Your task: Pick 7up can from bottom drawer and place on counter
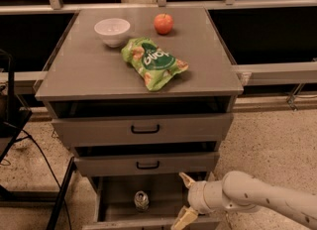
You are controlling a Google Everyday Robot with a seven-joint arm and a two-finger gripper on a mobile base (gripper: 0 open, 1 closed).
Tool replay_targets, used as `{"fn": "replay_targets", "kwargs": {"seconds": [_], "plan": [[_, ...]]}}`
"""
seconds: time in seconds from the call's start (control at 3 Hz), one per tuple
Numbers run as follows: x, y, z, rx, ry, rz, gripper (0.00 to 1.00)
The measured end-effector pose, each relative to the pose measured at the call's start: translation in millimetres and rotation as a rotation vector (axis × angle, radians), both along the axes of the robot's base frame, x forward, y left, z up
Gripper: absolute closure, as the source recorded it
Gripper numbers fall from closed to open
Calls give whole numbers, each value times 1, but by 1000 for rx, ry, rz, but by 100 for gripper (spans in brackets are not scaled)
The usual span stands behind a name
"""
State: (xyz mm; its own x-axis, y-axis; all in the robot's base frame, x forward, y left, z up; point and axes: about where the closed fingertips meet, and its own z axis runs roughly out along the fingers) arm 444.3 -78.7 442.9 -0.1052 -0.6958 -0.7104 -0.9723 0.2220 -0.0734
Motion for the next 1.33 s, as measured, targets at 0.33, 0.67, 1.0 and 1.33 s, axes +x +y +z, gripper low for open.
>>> {"fn": "replay_targets", "kwargs": {"seconds": [0.33, 0.67, 1.0, 1.33], "plan": [[2, 9, -32, 33, 11, 17, 0], [6, 21, -60, 63, 18, 29, 0], [11, 34, -85, 83, 29, 39, 0], [14, 54, -106, 109, 54, 80, 0]]}}
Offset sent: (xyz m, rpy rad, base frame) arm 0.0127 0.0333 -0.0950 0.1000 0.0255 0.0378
